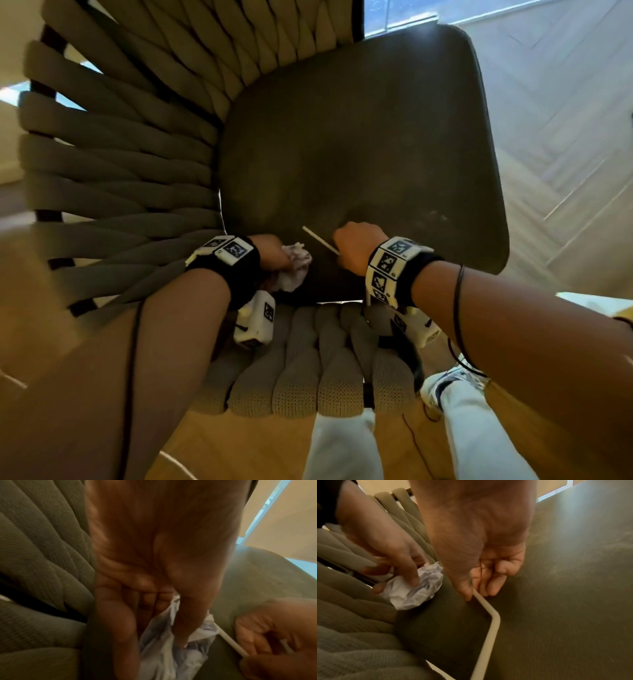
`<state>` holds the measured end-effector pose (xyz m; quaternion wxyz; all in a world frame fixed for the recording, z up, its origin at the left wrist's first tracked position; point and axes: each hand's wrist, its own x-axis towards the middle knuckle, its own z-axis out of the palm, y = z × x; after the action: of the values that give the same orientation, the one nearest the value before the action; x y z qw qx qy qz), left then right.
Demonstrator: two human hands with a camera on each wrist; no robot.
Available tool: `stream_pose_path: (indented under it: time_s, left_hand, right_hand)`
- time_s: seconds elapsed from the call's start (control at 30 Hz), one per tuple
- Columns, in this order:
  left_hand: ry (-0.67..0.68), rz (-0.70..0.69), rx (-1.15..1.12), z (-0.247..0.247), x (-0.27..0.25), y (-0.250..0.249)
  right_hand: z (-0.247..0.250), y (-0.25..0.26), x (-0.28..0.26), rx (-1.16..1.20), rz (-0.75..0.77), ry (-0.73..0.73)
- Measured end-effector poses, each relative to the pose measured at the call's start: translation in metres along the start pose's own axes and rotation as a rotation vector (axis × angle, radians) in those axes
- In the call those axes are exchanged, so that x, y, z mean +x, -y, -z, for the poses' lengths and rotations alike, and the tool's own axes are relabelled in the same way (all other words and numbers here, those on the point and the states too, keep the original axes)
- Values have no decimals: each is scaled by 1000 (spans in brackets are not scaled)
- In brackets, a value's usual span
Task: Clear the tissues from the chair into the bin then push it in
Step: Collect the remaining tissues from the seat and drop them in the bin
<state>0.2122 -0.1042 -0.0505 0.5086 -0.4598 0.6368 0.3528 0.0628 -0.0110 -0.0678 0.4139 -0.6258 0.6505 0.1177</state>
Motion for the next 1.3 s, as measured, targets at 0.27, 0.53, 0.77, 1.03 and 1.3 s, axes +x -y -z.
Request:
stream_pose_path:
  time_s: [0.27,0.53,0.77,1.03,1.3]
  left_hand:
    - [-130,-139,-246,47,-26,-38]
    - [-337,-546,-246,41,-64,-213]
    - [-137,-696,-24,-79,-52,-400]
    - [5,-651,247,-251,4,-535]
    - [40,-442,461,-319,55,-542]
  right_hand:
    - [21,-53,-28,307,-139,-204]
    - [-25,-209,-153,638,-566,-713]
    - [-149,-320,-278,919,-897,-964]
    - [-268,-415,-332,1441,-1025,-1149]
    - [-314,-426,-332,1295,-973,-412]
